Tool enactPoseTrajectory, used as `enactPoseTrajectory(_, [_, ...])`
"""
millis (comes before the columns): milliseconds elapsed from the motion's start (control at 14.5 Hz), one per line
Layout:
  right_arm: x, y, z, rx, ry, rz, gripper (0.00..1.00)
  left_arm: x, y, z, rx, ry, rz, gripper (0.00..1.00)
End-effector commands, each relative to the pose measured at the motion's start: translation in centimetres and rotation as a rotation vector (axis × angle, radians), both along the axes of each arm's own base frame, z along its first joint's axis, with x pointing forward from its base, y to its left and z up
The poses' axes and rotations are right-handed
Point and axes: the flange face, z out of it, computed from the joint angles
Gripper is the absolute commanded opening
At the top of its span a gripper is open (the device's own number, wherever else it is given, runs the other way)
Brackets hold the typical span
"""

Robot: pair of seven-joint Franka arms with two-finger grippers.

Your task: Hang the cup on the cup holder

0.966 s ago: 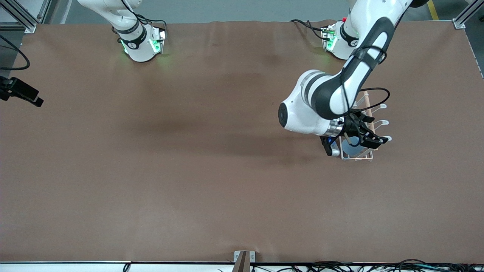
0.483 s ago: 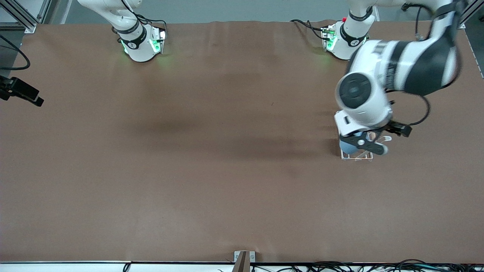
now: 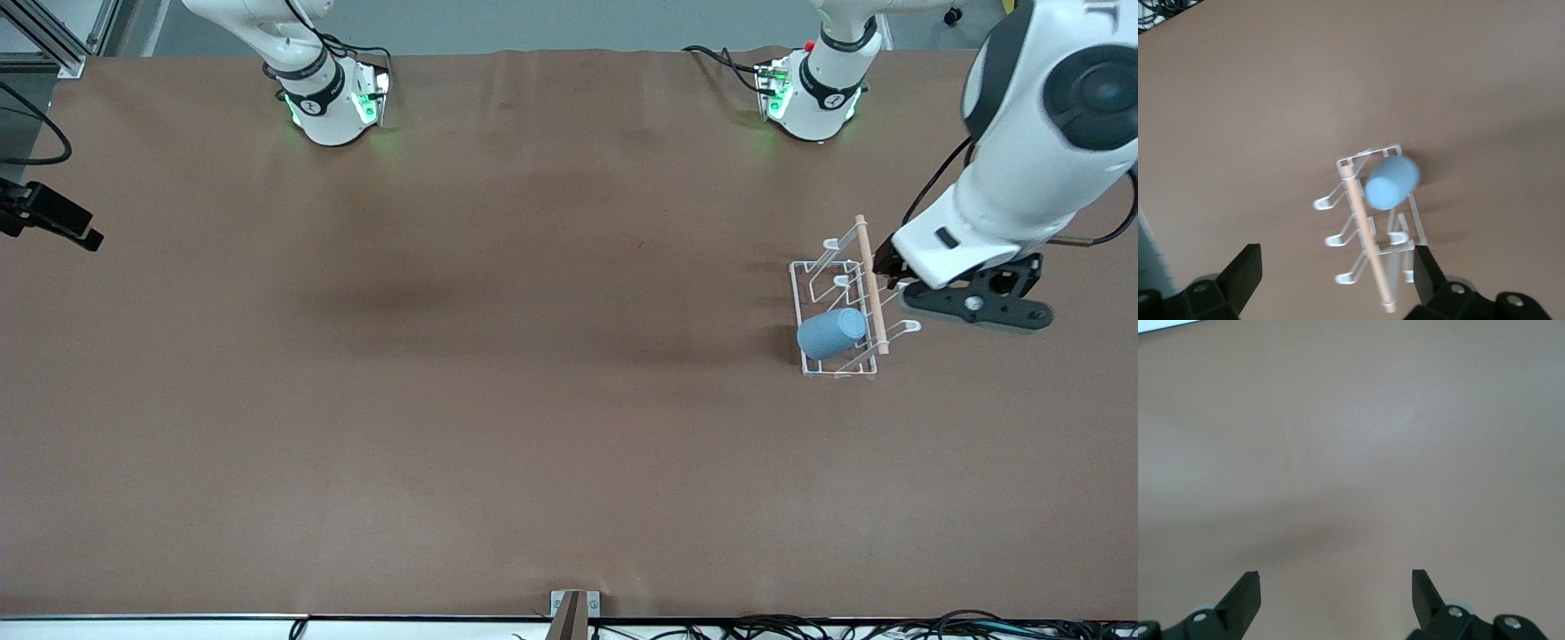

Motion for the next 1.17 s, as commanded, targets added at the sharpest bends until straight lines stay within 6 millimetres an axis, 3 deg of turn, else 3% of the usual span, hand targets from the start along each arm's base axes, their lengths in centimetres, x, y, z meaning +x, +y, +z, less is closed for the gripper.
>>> enactPoseTrajectory(0, [-0.1, -0.3, 0.3, -0.006, -0.007, 0.006, 1.0, -1.8, 2.0, 3.4, -0.092, -0.063, 0.07, 1.0])
enactPoseTrajectory(276, [-0.3, -2.2, 0.5, -0.009, -0.005, 0.037, 1.0, -4.3, 3.8, 7.7, -0.184, -0.111, 0.11, 1.0])
enactPoseTrajectory(414, [-0.3, -2.5, 0.5, -0.008, -0.01, 0.034, 1.0, -5.6, 3.9, 9.2, -0.186, -0.109, 0.112, 1.0])
enactPoseTrajectory(621, [-0.4, -2.7, 0.6, -0.01, -0.008, 0.034, 1.0, -6.0, 3.5, 11.2, -0.183, -0.134, 0.104, 1.0])
enactPoseTrajectory(897, [-0.4, -2.6, 0.7, -0.009, -0.012, 0.035, 1.0, -6.2, 6.6, 11.5, -0.19, -0.112, 0.153, 1.0])
enactPoseTrajectory(1103, [-0.3, -2.7, 0.6, 0.002, -0.011, 0.032, 1.0, -6.2, 7.0, 10.9, -0.185, -0.081, 0.171, 1.0])
